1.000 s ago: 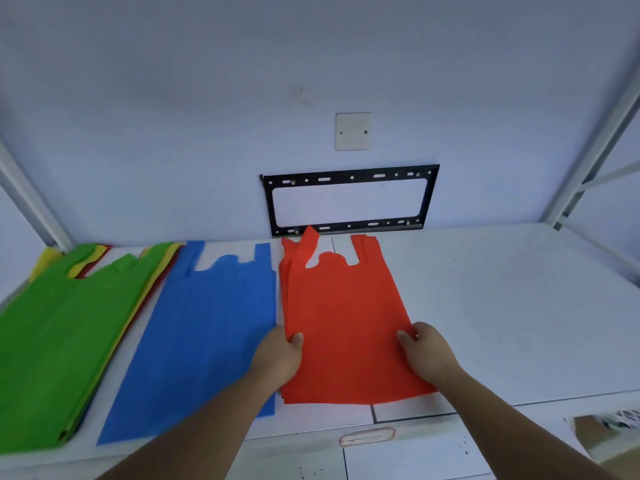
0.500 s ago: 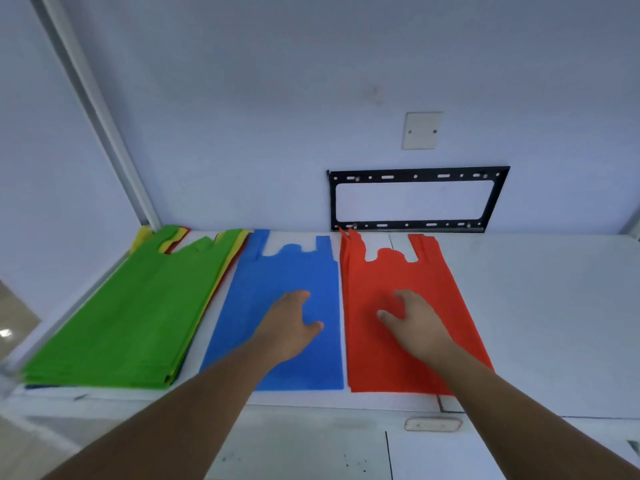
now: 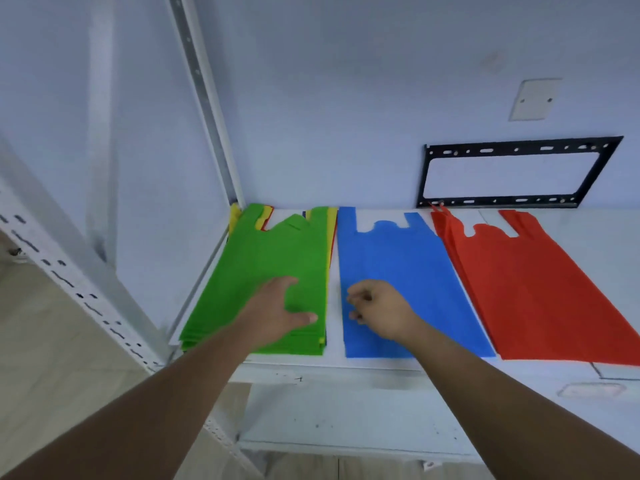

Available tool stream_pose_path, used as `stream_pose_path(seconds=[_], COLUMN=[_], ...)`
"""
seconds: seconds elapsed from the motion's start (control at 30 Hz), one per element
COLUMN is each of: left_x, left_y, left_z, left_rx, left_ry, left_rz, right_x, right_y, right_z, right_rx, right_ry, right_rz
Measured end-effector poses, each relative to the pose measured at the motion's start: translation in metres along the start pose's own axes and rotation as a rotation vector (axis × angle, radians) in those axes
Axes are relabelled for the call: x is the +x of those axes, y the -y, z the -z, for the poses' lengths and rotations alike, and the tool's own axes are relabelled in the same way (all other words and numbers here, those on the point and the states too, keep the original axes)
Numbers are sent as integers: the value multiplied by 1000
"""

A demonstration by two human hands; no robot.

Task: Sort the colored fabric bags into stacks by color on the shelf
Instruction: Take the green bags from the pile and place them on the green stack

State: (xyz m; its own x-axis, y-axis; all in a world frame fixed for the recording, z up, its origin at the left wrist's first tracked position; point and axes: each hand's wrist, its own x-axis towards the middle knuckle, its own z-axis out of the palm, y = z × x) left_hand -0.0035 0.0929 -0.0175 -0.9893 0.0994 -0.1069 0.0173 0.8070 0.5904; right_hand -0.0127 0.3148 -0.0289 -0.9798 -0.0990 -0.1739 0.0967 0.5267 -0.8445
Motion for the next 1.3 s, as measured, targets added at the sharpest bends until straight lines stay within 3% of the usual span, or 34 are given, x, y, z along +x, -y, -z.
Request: stream_pose_path(seconds=[0.3,0.47,0.7,0.87,1.07,1.17,1.3], left_x=[-6,0,11,13,14,14,15], left_y=[53,67,69,68,68,67,66], left_z=[2,0,12,14,18,20,24], left_rx=[118,59,-8,-17,-66,-94,-123], left_ry=[164,107,7,16,32,25,34], left_rz=[-169,-225,-224,-235,-243,-211,-192], right_x=[-5,-1,4,10,22,26,32], right_y=[22,21,21,32,38,46,42], right_z=[-50,-58,-56,-57,-61,-59,-56], right_rx=[-28,121,234,463,228,279,-1], right_ry=[45,60,-59,16,-194,-53,70], right_rz=[-39,-72,-163,-242,-126,-184,-286])
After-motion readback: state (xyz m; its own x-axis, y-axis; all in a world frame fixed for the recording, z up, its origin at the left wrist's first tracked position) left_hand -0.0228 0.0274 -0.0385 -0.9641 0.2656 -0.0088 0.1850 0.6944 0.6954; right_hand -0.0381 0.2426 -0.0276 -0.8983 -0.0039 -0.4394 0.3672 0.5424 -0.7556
